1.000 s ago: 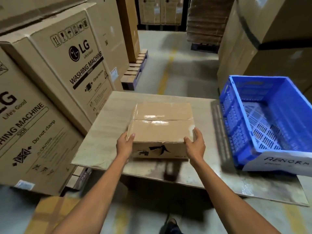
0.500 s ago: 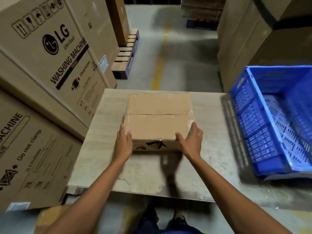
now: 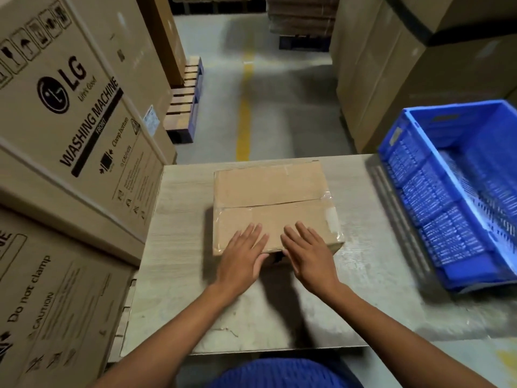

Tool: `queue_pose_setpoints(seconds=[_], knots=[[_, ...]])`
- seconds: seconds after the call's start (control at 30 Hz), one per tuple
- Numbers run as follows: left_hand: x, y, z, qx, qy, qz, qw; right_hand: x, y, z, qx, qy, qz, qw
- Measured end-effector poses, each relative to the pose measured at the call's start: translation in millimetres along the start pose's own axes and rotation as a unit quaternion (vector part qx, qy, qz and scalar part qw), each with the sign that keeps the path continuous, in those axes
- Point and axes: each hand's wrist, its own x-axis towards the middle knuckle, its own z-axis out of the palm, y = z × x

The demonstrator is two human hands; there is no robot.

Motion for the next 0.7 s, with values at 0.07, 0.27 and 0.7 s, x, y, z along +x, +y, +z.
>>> queue_pose_setpoints(seconds=[0.07,0.27,0.7], knots=[[4,-1,-1,-0.004,0.0,0.006,1.0,3,3,-2,-0.001,0.014,-0.004,1.0],[1,-8,0,0.009,-0.026,0.014,1.0,-6,-5,4,-0.002,-0.018,0.032,0.999],[49,-23,-23,0.036,-0.133,-0.118,0.983,70,2,-10,-0.066,-0.243,0.049,0.967]])
